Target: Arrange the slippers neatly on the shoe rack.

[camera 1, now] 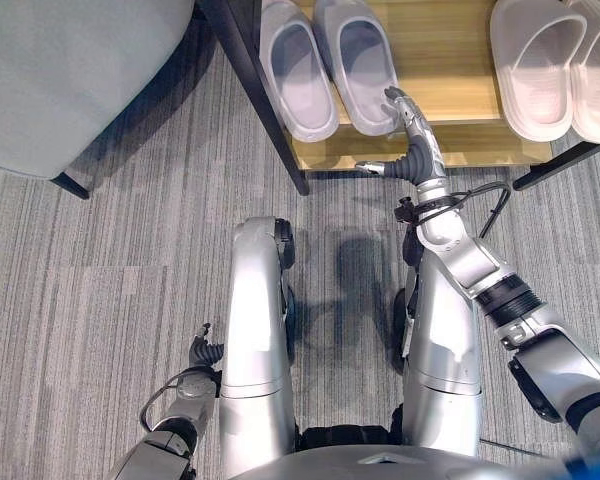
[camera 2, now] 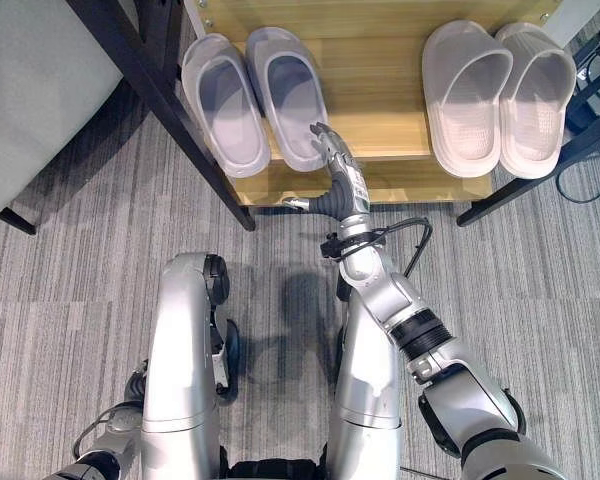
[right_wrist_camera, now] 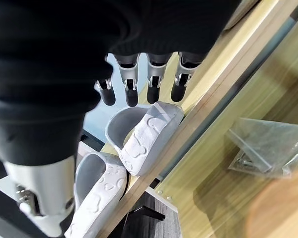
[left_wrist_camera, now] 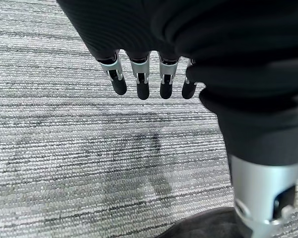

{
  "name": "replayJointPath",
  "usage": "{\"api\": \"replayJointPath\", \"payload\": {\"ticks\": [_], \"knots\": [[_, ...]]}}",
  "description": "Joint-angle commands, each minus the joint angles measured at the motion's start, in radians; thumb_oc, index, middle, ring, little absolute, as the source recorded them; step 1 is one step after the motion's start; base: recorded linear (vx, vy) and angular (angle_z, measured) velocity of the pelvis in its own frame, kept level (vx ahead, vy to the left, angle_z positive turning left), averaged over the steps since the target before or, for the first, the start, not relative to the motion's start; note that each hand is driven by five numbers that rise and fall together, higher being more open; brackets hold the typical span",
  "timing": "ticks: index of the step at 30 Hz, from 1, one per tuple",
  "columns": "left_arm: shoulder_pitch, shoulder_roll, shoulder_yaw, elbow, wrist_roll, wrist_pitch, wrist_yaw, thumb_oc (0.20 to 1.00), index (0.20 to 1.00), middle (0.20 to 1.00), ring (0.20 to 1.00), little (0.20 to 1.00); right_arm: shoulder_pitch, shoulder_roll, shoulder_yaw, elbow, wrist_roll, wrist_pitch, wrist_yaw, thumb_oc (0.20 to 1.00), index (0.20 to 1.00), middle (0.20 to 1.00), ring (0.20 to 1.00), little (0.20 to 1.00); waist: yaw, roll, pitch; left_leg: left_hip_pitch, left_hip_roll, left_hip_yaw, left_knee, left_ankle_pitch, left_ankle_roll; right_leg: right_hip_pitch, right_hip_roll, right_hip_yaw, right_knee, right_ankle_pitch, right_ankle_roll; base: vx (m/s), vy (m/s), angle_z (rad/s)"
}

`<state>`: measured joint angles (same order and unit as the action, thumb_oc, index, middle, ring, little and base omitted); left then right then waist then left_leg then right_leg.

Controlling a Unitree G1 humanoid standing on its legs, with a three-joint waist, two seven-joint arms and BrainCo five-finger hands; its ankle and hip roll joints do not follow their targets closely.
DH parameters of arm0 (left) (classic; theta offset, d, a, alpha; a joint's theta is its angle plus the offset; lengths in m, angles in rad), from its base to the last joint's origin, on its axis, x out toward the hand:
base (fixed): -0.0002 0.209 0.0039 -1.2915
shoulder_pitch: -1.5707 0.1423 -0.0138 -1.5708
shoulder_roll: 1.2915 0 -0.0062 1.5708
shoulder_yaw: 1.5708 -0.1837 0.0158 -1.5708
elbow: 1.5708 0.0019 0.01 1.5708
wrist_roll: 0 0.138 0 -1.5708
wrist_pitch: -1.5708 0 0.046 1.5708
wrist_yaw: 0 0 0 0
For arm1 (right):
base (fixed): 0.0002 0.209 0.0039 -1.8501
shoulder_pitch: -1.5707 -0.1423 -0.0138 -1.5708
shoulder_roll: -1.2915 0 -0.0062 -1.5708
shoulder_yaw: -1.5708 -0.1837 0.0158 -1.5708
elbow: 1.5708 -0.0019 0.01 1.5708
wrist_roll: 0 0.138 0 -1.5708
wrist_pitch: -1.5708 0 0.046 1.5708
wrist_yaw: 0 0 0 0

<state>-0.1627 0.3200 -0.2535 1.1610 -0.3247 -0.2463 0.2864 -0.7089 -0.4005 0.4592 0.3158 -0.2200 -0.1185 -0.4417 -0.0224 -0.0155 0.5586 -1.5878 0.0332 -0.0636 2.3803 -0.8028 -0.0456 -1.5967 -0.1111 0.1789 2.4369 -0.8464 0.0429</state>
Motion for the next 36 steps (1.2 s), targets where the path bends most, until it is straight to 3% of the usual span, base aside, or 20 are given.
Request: {"api": "replayJointPath", "payload": {"ticks": [1,15,20,25,30,33,36], "knots": [[0.05,-0.018,-0.018,0.004,0.02,-0.005,0.014,1.0,1.0,1.0,1.0,1.0,-0.015,-0.004,0.018,-0.157,-0.001,-0.061,0.014,1.0,1.0,1.0,1.0,1.0,0.052,0.001,-0.039,0.018,-0.046,-0.034,0.01,-0.027,0.059,0.063,0.036,0.137,0.014,0.222,-0.041,0.0,0.0,0.0],[0.051,-0.025,-0.016,0.002,0.018,0.003,0.021,1.0,1.0,1.0,1.0,1.0,0.004,0.056,0.066,-0.197,-0.003,-0.058,0.042,1.0,1.0,1.0,1.0,1.0,0.049,0.004,-0.039,0.018,-0.049,-0.028,0.001,-0.023,0.058,0.061,0.04,0.135,0.007,0.224,-0.042,0.0,0.0,0.0],[0.055,-0.031,-0.02,0.002,0.032,0.002,0.034,1.0,1.0,1.0,1.0,1.0,0.024,0.041,0.035,-0.238,-0.096,-0.06,-0.02,1.0,1.0,1.0,1.0,1.0,0.045,0.006,-0.039,0.018,-0.05,-0.028,0.004,-0.024,0.058,0.062,0.039,0.132,0.01,0.222,-0.04,0.0,0.0,0.0],[0.065,-0.033,-0.037,-0.008,0.041,-0.009,0.045,1.0,1.0,1.0,1.0,1.0,0.007,0.023,-0.053,-0.164,-0.174,-0.022,-0.167,1.0,1.0,1.0,1.0,1.0,0.044,0.016,-0.039,0.018,-0.05,-0.027,0.007,-0.024,0.059,0.062,0.038,0.13,0.015,0.217,-0.043,0.0,0.0,0.0],[0.062,-0.037,-0.028,0.013,0.05,0.0,0.052,1.0,1.0,1.0,1.0,1.0,-0.013,0.003,-0.133,-0.117,-0.162,-0.001,-0.252,1.0,1.0,1.0,1.0,1.0,0.043,0.022,-0.039,0.018,-0.051,-0.028,0.01,-0.021,0.057,0.063,0.036,0.13,0.018,0.217,-0.041,0.0,0.0,0.0],[0.064,-0.041,-0.018,0.019,0.058,0.002,0.049,1.0,1.0,1.0,1.0,1.0,0.01,-0.025,-0.188,-0.169,-0.162,-0.008,-0.271,1.0,1.0,1.0,1.0,1.0,0.041,0.022,-0.039,0.018,-0.052,-0.029,0.011,-0.02,0.056,0.065,0.037,0.13,0.018,0.218,-0.039,0.0,0.0,0.0],[0.07,-0.042,-0.002,0.021,0.078,0.005,0.039,1.0,1.0,1.0,1.0,1.0,0.072,-0.094,-0.232,-0.309,-0.181,-0.033,-0.229,1.0,1.0,1.0,1.0,1.0,0.035,0.013,-0.039,0.018,-0.052,-0.031,0.011,-0.018,0.053,0.066,0.036,0.129,0.018,0.221,-0.036,0.0,0.0,0.0]]}}
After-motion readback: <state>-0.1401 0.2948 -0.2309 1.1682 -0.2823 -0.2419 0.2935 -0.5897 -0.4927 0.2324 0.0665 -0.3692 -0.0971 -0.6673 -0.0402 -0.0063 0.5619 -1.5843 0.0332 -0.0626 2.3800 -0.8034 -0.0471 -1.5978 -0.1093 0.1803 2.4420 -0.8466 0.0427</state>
